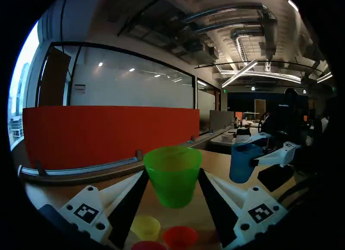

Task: Pour water

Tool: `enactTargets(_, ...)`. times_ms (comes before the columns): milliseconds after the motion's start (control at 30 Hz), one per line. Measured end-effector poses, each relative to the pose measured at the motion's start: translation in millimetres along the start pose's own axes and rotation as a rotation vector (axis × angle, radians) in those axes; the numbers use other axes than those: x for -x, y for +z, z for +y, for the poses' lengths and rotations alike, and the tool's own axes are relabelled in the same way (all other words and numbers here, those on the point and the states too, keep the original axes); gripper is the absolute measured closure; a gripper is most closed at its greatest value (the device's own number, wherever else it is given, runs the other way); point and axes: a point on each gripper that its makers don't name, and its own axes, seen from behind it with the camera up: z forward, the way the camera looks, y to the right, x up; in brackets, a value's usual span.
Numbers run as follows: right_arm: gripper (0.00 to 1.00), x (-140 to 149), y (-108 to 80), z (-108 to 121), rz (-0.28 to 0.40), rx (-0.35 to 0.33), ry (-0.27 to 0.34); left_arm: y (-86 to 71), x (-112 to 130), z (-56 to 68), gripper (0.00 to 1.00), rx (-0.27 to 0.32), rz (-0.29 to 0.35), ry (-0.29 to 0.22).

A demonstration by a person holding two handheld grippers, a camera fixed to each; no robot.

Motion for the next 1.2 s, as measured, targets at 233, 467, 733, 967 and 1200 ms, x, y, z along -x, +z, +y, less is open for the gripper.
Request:
enactTargets(233,0.09,0.1,3.1,-4.1,0.000,-0.009,-0.001,-7.3,2.2,0.3,0.17,-0.003,0.001,0.013)
enactTargets(467,0.09,-0.1,5.6,-5.8,-0.001,-0.015,0.000,-14.1,4.8,0.3,0.17,-0.008,-0.002,0.002)
enactTargets(733,0.09,-3.5,8.7,-11.0,-0.003,-0.031,-0.003,-26.2,13.2,0.8,0.17,-0.009,-0.016,-0.001)
enactTargets(967,0.09,-10.0,10.7,-15.3,-0.002,-0.048,-0.011,-36.3,16.3,6.7,0.17,0.002,-0.025,0.007)
enactTargets(1200,0.09,-14.8,10.9,-17.4,0.000,-0.057,-0.018,-45.0,17.8,8.8,0.17,0.002,-0.028,0.003)
